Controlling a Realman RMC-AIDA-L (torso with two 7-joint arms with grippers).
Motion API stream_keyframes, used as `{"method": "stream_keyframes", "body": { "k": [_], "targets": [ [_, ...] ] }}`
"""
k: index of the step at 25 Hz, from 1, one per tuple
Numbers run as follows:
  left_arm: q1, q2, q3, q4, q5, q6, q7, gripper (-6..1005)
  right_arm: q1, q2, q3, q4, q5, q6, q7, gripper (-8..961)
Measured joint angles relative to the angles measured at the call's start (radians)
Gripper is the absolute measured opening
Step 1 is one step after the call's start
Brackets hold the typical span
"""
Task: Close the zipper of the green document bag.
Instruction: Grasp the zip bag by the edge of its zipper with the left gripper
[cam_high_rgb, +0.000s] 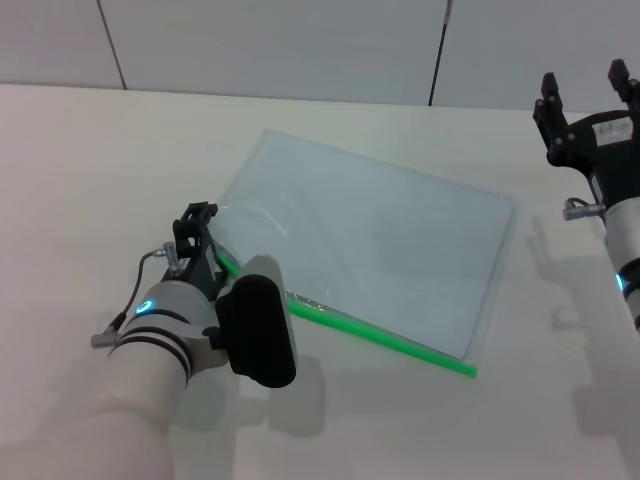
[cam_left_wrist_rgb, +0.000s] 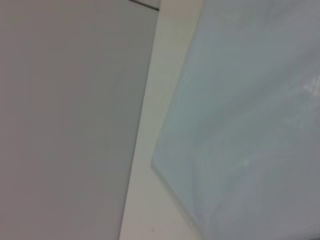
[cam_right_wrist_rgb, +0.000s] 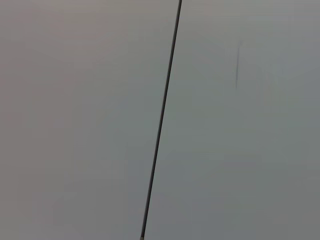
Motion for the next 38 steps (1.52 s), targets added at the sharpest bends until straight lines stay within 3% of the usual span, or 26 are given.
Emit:
{"method": "stream_keyframes", "body": {
  "k": [1, 19, 25, 30, 35, 38],
  "targets": [
    [-0.007, -0.009, -0.001, -0.016, -0.009, 0.003, 0.011, 654, 0.0, 0.0, 0.0, 0.0, 0.0, 0.0, 0.0, 663],
    [-0.013, -0.014, -0.001, -0.032, -0.03, 0.03, 0.039, 622, -0.002, 0.0, -0.01, 0.0, -0.006, 0.0, -0.001, 659],
    [-0.012, -0.014, -0.001, -0.032, -0.033, 0.034, 0.045, 449, -0.003, 0.0, -0.019, 0.0, -0.006, 0.015, -0.003, 658],
    [-0.01, -0.02, 0.001, -0.032, -0.015, 0.021, 0.037, 370, -0.003, 0.0, -0.026, -0.001, -0.002, 0.024, -0.013, 657],
    [-0.01, -0.026, 0.0, -0.032, 0.03, -0.048, -0.009, 191, -0.003, 0.0, -0.026, -0.002, -0.002, 0.026, -0.013, 656],
    [-0.011, -0.027, 0.0, -0.032, 0.055, -0.081, -0.034, 147, -0.003, 0.0, -0.026, -0.002, -0.002, 0.026, -0.013, 656]
  ]
}}
